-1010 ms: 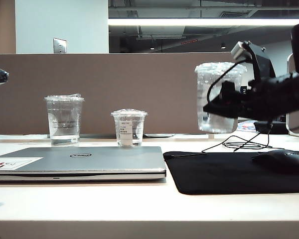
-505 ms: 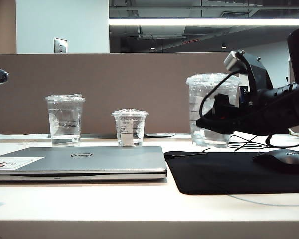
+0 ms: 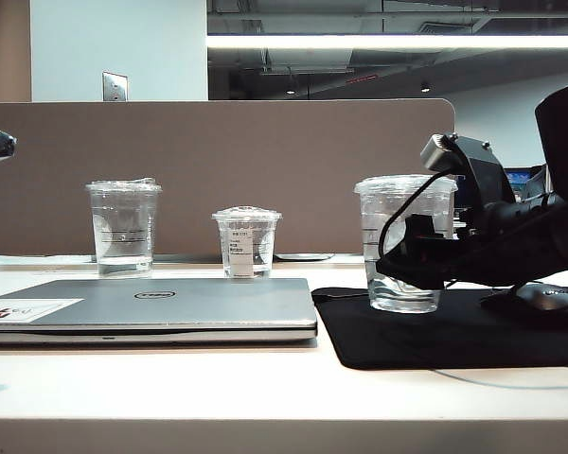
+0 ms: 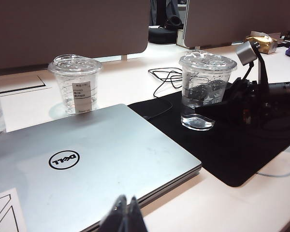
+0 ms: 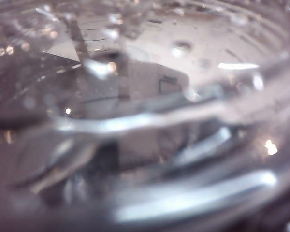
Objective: Pick up the coffee cup on the right and place it on the right side of the laptop.
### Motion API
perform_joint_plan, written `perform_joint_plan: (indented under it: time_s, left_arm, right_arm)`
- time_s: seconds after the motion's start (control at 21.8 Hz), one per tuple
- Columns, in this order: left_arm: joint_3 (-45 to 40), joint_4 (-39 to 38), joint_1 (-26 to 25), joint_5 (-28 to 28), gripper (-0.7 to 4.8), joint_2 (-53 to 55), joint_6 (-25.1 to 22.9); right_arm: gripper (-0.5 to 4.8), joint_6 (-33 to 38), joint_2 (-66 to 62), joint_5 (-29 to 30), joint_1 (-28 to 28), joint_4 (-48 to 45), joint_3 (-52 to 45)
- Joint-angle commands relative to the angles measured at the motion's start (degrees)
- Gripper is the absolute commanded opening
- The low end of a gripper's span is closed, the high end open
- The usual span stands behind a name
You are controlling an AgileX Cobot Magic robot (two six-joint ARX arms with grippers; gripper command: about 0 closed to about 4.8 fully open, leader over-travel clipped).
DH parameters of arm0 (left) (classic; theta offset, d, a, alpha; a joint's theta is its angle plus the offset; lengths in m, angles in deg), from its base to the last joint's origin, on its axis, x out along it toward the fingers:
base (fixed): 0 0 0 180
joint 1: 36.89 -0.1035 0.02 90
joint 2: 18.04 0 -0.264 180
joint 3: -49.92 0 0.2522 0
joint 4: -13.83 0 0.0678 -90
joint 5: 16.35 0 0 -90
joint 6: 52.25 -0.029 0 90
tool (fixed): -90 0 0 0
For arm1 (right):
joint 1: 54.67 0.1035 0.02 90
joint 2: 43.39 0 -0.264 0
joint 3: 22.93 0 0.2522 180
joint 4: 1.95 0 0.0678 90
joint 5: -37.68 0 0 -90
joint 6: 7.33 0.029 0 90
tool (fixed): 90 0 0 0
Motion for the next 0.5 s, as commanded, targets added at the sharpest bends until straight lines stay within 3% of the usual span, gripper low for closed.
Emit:
perform_joint_plan:
  time_s: [0.05, 0.5]
  left_arm:
    - [0.17, 0.48, 0.02, -0.04, -0.05, 0.0, -0.13]
    - [0.17, 0.48, 0.02, -0.02, -0.05, 0.0, -0.13]
  right_arm:
    - [3.35, -0.24, -1.53, -0.15, 0.11, -6.36, 0.61]
    - [3.37, -0.42, -4.37, 0.09, 0.13, -6.88, 0.87]
